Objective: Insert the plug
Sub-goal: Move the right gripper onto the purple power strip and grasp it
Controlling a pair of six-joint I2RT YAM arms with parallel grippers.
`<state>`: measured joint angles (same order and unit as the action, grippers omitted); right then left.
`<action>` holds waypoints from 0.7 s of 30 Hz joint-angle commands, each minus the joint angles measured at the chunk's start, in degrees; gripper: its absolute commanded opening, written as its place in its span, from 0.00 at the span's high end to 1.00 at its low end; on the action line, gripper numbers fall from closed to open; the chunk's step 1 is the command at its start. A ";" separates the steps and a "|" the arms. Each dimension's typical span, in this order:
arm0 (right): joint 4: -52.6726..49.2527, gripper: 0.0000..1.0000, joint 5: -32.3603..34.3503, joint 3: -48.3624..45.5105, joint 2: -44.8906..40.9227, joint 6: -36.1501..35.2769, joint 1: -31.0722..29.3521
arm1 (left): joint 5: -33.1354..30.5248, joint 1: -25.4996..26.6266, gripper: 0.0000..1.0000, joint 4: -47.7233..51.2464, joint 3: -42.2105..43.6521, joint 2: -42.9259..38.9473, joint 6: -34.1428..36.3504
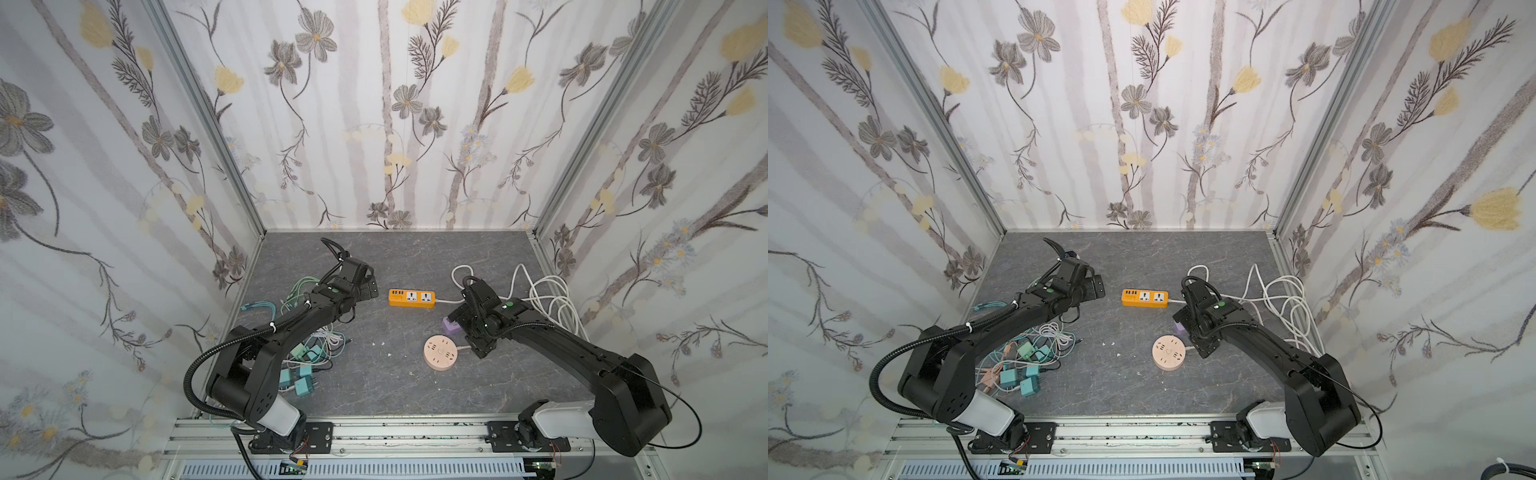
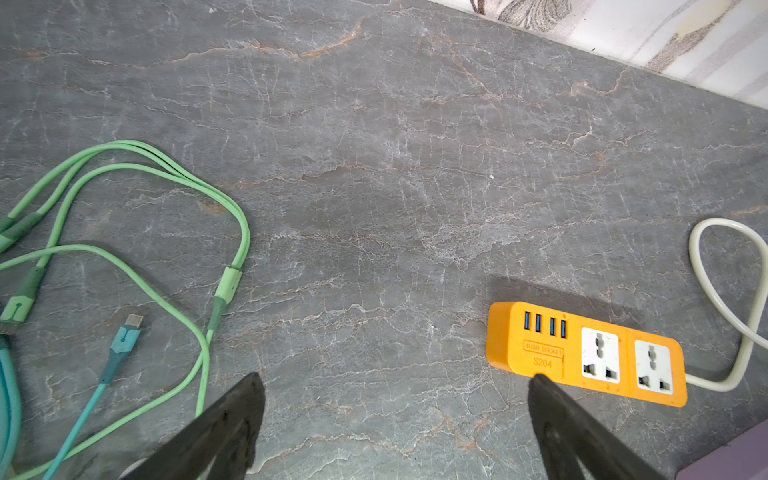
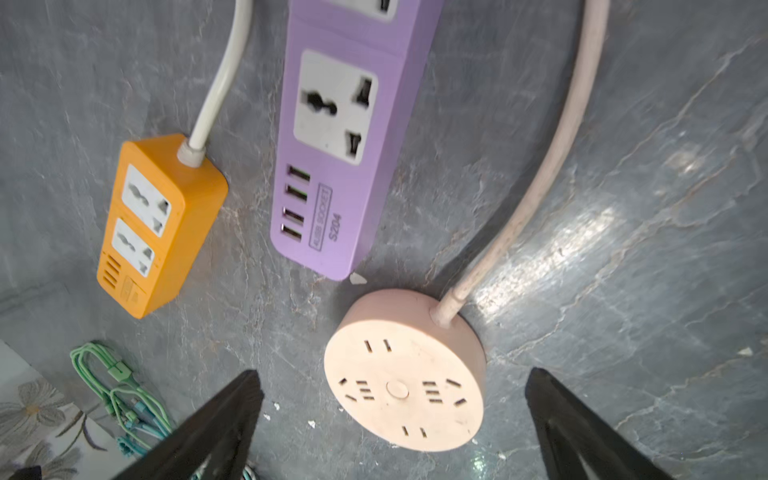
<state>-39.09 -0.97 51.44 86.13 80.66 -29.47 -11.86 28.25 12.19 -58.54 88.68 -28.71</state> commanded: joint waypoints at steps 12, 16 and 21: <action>2.64 0.03 3.51 6.93 10.90 -2.70 13.90 | -0.09 0.05 0.00 -0.42 0.00 -0.34 0.41; 4.22 0.03 1.88 8.81 15.95 1.53 15.43 | -0.44 0.09 0.00 -0.41 0.36 -0.49 0.45; 5.48 0.04 0.82 10.59 21.01 4.44 15.68 | -1.47 0.05 0.00 0.12 0.40 -0.62 1.11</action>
<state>-35.55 0.16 60.90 105.58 81.91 -13.91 -11.64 28.36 12.23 -58.17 88.51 -28.47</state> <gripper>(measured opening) 0.956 0.997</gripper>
